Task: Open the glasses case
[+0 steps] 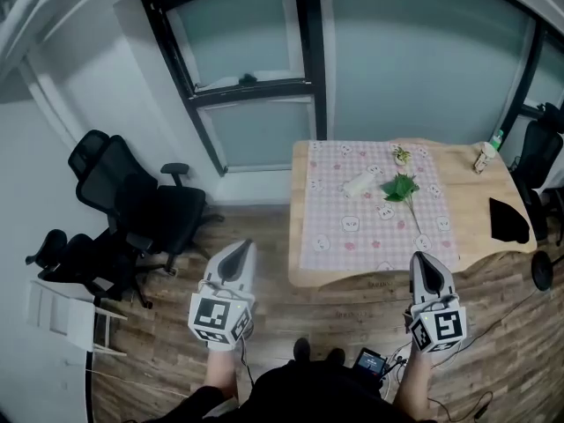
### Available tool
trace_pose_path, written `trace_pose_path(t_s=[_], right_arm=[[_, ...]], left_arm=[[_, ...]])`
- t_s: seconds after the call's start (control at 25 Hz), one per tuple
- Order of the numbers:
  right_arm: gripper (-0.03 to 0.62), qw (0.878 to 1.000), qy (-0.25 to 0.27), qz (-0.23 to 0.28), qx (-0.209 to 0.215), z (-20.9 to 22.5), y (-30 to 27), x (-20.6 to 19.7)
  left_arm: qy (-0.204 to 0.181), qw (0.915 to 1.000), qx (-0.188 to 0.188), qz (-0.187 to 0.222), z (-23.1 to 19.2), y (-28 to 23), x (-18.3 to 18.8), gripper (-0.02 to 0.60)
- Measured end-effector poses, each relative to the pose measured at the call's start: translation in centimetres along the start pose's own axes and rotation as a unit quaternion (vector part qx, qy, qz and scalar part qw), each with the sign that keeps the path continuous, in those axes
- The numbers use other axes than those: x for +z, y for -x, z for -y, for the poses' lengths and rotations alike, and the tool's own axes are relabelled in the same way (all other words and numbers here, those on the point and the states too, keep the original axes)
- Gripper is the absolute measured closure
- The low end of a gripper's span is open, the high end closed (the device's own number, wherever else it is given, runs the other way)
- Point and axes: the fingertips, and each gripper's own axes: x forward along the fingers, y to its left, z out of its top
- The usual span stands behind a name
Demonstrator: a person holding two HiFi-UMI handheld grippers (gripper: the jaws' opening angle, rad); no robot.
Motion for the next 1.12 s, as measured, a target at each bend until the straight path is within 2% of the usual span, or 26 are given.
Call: trace_pose_path(t_s=[0.24, 0.52, 0.64, 0.76, 0.92, 1.0, 1.12], right_arm=[[0.577, 1.000, -0.005, 0.008, 0.012, 0.3, 1.4, -0.1], [0.577, 0.998, -0.039, 0.016, 0.040, 3.0, 3.5, -1.0], [0.577, 0.998, -0.049, 0.015, 0.031, 4.9, 3.6, -2.2], [0.577, 0.997, -0.059, 0.008, 0.041, 5.1, 2.5, -3.0], [0.577, 0.996, -0.061, 0.009, 0.061, 5.9, -0.2, -2.6], [0.577, 0.997, -0.050, 0.011, 0.064, 6.6, -2.3, -2.2], [0.577, 0.998, -0.027, 0.005, 0.064, 7.8, -6.4, -2.0]], left_arm=[[0.014, 0.9996, 0.019, 0.013, 1.0, 0.1, 0.5, 0.581], [0.002, 0.9998, 0.020, 0.009, 4.5, -1.3, 1.6, 0.581], [-0.002, 0.9998, 0.016, 0.013, 5.5, -1.6, 1.8, 0.581], [0.007, 0.9998, 0.020, -0.001, 5.2, -2.5, 1.0, 0.581], [-0.006, 0.9995, 0.019, -0.022, 4.9, -6.1, -0.6, 0.581], [-0.001, 0.9997, 0.015, -0.018, 4.3, -8.5, -1.1, 0.581], [0.028, 0.9996, 0.002, 0.005, 2.5, -12.9, -2.6, 0.581]])
